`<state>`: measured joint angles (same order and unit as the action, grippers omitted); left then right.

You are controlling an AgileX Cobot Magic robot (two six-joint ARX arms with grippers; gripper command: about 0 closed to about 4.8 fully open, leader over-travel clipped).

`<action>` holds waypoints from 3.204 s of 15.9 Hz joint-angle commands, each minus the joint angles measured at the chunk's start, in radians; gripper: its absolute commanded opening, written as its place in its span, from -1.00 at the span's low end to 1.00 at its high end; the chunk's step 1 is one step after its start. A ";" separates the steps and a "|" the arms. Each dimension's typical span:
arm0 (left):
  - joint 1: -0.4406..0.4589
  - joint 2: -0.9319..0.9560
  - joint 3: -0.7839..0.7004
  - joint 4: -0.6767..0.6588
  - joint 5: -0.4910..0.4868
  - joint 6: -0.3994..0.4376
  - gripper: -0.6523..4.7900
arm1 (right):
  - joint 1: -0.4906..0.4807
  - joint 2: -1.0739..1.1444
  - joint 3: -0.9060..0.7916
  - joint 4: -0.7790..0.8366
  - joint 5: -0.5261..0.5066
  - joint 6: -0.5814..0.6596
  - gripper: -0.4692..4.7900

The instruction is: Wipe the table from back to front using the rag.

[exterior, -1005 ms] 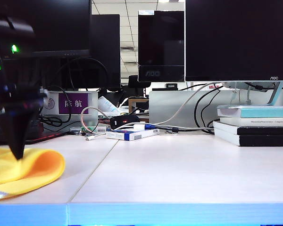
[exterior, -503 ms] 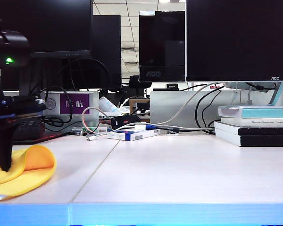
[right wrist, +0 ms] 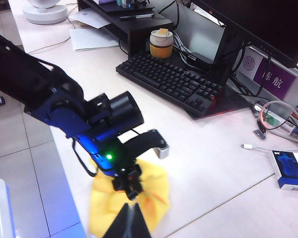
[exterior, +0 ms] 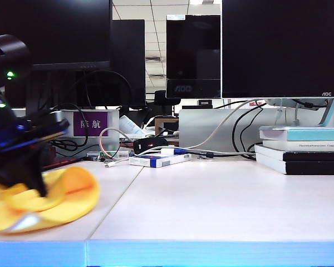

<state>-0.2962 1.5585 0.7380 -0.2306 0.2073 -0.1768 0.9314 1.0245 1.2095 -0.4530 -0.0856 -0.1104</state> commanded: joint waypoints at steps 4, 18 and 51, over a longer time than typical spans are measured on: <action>-0.004 0.040 -0.030 0.070 -0.080 -0.045 -0.78 | 0.002 -0.003 0.005 0.024 0.002 -0.002 -0.83; 0.004 0.330 0.220 0.411 -0.259 -0.014 -0.78 | 0.002 -0.003 0.004 0.024 0.003 -0.002 -0.83; 0.085 1.156 1.485 0.157 -0.274 0.067 0.26 | 0.002 0.005 0.003 -0.052 0.043 0.005 -0.83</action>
<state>-0.2157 2.6957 2.2353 0.0227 -0.0635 -0.1261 0.9321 1.0328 1.2091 -0.5148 -0.0456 -0.1062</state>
